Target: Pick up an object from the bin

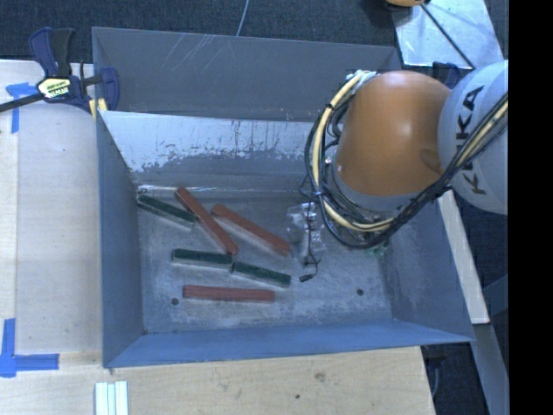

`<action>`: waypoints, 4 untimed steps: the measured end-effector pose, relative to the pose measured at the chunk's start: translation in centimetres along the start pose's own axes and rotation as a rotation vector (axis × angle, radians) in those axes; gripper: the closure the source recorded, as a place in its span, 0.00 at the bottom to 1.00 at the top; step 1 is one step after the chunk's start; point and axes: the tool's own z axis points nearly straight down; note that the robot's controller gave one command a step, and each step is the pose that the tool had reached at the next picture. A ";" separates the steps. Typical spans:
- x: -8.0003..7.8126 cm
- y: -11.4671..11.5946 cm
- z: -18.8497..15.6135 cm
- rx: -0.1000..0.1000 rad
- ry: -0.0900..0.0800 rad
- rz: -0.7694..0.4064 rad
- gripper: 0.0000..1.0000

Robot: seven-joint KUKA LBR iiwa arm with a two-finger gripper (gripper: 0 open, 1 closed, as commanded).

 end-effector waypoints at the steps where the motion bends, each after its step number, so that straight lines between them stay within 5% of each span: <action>1: 2.0 0.8 9.7 0.000 0.006 0.306 0.00; 2: 2.0 0.8 9.9 0.000 0.003 0.317 0.00; 3: -2.4 0.4 14.0 -0.001 -0.008 0.064 1.00; 4: -2.4 0.4 14.0 -0.001 -0.008 0.065 1.00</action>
Offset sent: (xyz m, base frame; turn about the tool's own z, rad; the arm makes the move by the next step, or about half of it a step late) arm 0.0000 0.0000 0.0000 0.0000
